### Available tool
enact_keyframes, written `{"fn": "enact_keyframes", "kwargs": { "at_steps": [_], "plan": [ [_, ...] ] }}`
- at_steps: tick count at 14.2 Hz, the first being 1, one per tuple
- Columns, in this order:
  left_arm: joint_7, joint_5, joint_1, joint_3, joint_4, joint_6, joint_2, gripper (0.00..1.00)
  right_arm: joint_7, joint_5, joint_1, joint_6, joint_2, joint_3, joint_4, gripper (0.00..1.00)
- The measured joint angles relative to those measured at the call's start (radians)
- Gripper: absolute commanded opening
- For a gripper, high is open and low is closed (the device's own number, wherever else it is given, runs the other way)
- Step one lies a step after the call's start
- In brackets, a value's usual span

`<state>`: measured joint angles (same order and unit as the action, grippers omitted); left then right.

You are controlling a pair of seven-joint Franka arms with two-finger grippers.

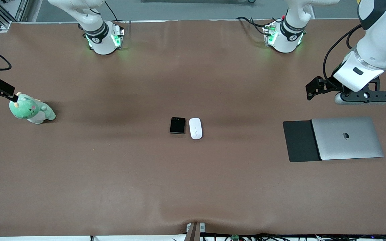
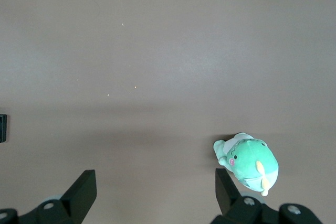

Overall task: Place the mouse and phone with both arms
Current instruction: 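Move the left gripper from the laptop toward the white mouse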

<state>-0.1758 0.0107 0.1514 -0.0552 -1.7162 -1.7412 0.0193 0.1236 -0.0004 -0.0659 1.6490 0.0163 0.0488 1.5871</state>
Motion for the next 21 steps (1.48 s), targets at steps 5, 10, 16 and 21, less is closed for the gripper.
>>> {"fn": "enact_keyframes", "kwargs": {
  "at_steps": [5,10,16,21],
  "plan": [
    [0.000,0.000,0.000,0.000,0.000,0.000,0.000,1.00,0.000,0.000,0.000,0.000,0.000,0.000,0.000,1.00],
    [-0.001,0.000,0.006,-0.003,0.000,-0.001,-0.016,1.00,0.000,0.000,0.000,0.000,0.000,0.001,0.000,1.00],
    [-0.036,0.000,0.021,-0.045,0.055,-0.006,-0.116,1.00,0.000,0.000,0.000,0.000,0.000,0.001,-0.001,1.00],
    [-0.198,0.000,0.111,-0.084,0.140,-0.042,-0.257,1.00,0.000,0.000,0.000,-0.001,0.002,0.002,-0.001,1.00]
  ]
}}
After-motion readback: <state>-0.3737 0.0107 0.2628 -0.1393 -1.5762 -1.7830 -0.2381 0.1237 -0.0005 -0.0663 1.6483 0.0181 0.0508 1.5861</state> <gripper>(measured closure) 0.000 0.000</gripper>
